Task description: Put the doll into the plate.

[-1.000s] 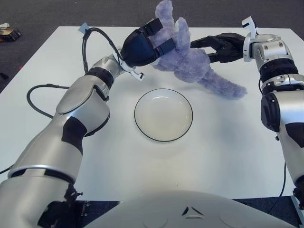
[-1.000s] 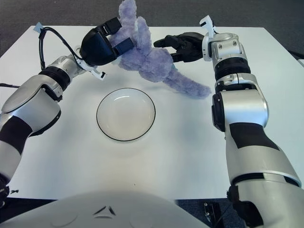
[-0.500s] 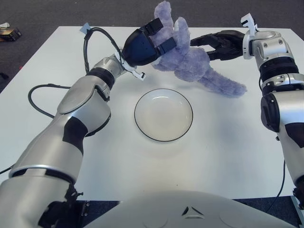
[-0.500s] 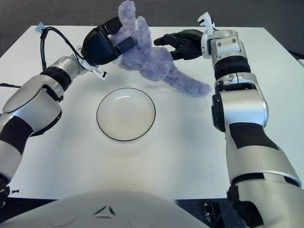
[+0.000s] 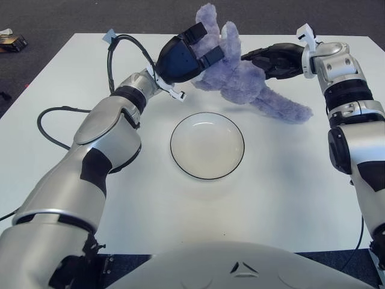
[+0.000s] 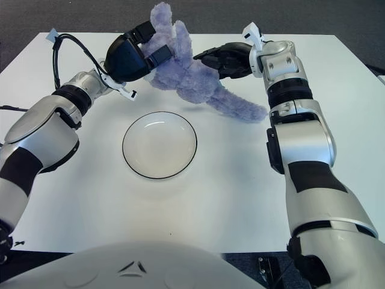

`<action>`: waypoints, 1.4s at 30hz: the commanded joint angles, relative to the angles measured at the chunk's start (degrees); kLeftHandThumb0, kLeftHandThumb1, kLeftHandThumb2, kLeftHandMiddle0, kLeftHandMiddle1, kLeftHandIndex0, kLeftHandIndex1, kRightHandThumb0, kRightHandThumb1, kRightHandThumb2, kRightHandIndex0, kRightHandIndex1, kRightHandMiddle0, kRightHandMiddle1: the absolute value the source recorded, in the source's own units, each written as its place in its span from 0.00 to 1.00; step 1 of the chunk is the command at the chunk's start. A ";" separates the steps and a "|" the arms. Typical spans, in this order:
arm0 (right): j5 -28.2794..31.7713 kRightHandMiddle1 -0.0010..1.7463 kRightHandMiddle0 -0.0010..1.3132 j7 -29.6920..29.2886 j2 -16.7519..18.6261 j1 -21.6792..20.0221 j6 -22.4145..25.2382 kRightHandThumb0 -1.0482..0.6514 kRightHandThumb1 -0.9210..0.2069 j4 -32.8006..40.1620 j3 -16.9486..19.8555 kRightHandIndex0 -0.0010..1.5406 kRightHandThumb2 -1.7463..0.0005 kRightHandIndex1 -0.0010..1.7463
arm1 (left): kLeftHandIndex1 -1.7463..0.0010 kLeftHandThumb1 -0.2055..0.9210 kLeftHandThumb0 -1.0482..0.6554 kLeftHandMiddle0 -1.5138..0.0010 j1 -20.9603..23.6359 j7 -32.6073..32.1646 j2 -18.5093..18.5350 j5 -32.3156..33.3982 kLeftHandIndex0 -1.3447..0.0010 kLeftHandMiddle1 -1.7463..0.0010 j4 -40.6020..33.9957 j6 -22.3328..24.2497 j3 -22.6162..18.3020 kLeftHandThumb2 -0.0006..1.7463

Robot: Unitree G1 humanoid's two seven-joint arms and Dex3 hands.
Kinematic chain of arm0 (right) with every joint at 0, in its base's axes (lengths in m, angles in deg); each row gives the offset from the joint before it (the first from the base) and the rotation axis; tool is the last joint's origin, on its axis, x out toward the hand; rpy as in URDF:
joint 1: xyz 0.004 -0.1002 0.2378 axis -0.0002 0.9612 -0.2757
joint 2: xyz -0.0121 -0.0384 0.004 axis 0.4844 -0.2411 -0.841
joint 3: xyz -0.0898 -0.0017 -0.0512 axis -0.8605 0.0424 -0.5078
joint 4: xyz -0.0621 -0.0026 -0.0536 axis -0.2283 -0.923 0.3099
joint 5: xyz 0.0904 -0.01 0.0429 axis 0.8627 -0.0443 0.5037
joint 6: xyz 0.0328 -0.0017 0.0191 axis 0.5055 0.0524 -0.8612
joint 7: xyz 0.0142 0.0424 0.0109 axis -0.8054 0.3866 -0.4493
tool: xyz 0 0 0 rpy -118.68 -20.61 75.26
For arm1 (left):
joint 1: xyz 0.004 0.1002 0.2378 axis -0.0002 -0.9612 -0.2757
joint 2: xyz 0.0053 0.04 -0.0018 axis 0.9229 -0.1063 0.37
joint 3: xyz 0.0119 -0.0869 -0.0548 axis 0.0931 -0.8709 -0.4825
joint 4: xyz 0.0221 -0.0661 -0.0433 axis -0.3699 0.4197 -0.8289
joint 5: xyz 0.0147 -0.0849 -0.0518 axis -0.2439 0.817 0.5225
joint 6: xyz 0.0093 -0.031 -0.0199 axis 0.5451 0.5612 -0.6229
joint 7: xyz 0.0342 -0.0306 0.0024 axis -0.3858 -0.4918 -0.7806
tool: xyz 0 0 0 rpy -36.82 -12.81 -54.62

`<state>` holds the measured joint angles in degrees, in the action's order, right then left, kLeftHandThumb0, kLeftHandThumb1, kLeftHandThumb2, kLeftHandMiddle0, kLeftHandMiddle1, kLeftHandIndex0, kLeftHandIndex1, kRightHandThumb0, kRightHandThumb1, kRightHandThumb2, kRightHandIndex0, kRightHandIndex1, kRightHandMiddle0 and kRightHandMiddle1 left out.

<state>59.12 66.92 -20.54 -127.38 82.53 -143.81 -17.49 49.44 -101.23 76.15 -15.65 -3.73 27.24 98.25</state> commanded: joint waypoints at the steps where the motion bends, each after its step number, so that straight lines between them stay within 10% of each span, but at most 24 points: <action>1: -0.18 0.00 0.19 -0.47 0.60 1.15 -0.79 0.09 0.00 0.39 -0.39 0.12 0.87 0.00 | 0.00 0.97 0.63 0.49 1.38 0.29 -0.26 1.19 0.50 0.00 -0.06 1.25 -0.52 0.01; 31: -5.90 0.01 0.21 -4.61 -0.45 5.19 -9.74 0.12 0.00 3.11 -5.86 0.14 0.91 0.01 | 0.00 0.97 0.65 0.51 2.59 1.70 -1.26 2.93 0.50 0.00 -0.21 2.68 -1.53 0.00; 42: -9.59 0.08 0.50 -11.17 -0.81 7.03 -10.22 0.27 0.02 5.50 -7.26 0.47 0.98 0.05 | 0.00 0.97 0.65 0.51 3.18 1.10 -1.60 3.46 0.49 0.00 -0.42 2.58 -2.00 0.00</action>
<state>51.38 57.96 -20.70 -122.18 72.00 -139.54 -23.89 49.47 -99.01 74.52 -13.68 -3.76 28.93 97.50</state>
